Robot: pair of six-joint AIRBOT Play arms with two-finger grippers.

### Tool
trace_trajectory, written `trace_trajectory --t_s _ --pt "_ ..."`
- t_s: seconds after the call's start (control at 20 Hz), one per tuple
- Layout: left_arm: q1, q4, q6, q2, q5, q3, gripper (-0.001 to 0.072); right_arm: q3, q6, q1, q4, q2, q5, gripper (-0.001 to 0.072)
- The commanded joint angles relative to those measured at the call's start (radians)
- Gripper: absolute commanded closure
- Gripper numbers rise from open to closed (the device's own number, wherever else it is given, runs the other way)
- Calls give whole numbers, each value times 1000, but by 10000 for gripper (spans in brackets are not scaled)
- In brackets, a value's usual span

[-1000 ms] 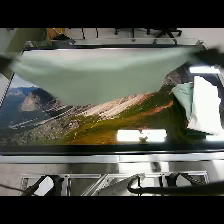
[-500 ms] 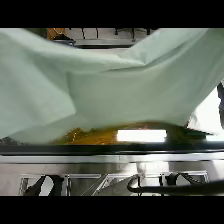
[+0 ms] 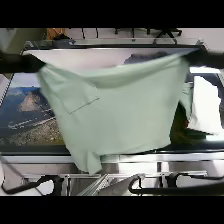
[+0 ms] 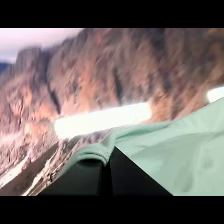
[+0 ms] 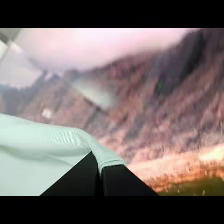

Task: Fold the shirts.

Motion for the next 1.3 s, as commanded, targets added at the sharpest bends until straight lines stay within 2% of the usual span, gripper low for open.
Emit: trace_trajectory --t_s 0.0,0.15,0.25,0.35,0.55,0.75,0.95,1.0,1.05,1.1,1.15,1.2,1.25 --pt "-33 61 -34 -299 34 77 692 -66 -67 25 51 -236 -81 695" --pt "-43 63 -93 -509 25 269 692 -46 -111 34 161 -389 -160 695" --pt "-30 71 -137 -583 29 359 692 -10 -110 36 158 -454 -183 695" --pt "-16 100 -159 -591 64 337 692 0 -109 37 113 -480 -188 695" --pt "-6 117 -145 -585 101 218 691 0 -109 66 -13 -503 -188 695" --pt "-28 116 -118 -586 151 163 690 0 -101 81 -74 -513 -198 694" --pt "-37 114 -118 -584 135 161 688 0 -91 84 -88 -514 -196 693" --pt "-36 110 -118 -584 122 163 686 0 -91 85 -87 -512 -187 682" --pt "-36 108 -119 -584 81 174 679 0 -91 90 -84 -505 -171 558" --pt "-36 105 -119 -584 19 198 374 0 -91 89 -85 -491 -155 481" --pt "-35 106 -125 -584 -51 231 50 1 -93 89 -91 -469 -140 474" --pt "-27 106 -146 -583 -127 269 18 2 -90 88 -123 -438 -132 474" --pt "-17 106 -164 -583 -212 312 18 2 -60 80 -184 -397 -119 473"
